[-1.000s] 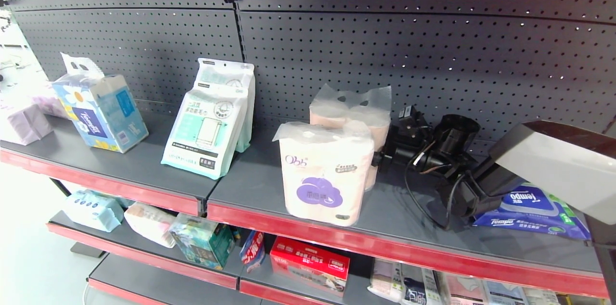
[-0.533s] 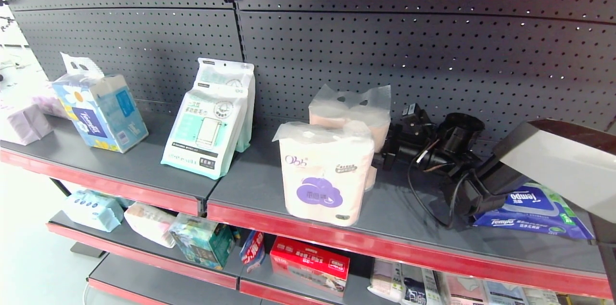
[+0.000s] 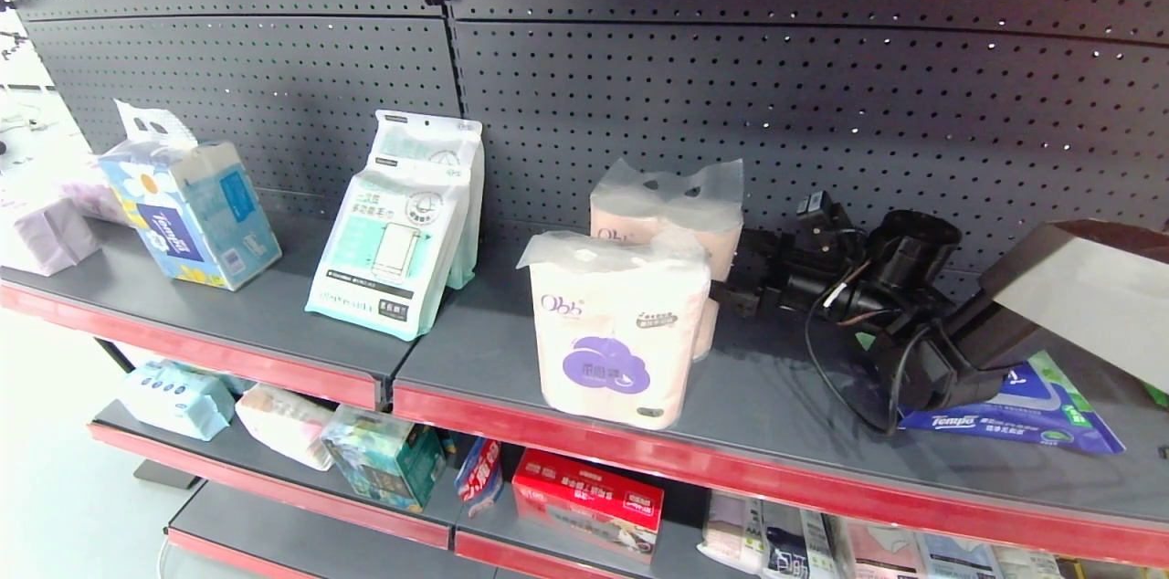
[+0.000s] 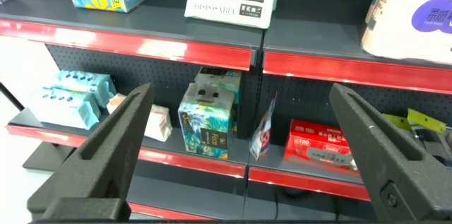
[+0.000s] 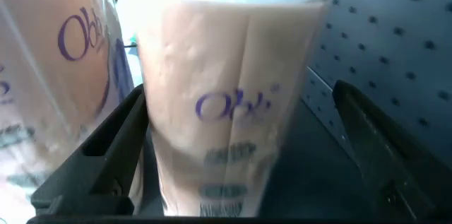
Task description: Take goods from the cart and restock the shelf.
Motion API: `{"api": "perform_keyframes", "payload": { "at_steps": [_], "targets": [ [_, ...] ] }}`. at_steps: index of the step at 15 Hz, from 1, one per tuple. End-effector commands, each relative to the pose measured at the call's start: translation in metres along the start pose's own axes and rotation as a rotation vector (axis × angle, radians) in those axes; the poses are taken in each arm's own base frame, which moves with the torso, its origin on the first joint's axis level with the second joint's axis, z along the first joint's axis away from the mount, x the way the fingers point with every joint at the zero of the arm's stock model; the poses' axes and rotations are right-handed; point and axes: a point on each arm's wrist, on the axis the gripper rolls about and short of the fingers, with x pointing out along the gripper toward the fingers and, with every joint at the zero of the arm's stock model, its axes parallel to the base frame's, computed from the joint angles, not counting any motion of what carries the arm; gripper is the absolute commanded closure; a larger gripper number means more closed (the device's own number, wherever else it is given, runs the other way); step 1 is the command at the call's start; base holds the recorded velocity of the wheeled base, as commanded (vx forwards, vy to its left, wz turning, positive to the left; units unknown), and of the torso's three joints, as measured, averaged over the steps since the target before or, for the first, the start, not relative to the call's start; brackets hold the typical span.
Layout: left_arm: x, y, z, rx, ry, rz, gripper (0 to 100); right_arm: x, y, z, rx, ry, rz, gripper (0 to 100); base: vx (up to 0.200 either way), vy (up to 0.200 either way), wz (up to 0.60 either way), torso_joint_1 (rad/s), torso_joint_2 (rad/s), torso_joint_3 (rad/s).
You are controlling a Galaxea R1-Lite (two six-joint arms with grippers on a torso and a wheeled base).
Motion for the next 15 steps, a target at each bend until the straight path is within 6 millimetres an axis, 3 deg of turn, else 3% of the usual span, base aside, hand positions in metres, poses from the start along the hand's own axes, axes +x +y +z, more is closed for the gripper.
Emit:
{"api": "perform_keyframes", "payload": {
  "at_steps": [1, 15],
  "targets": [
    [0.0, 0.0, 0.0, 0.0, 0.0, 0.0, 0, -0.011, 0.0, 0.006, -0.001, 0.004, -0.018, 0, 0.0, 0.0, 0.0, 0.0, 0.0, 0.0],
    [0.0, 0.0, 0.0, 0.0, 0.0, -0.001, 0, -0.056, 0.013, 0.025, 0.013, 0.035, -0.032, 0, 0.0, 0.0, 0.0, 0.0, 0.0, 0.0]
  ]
}}
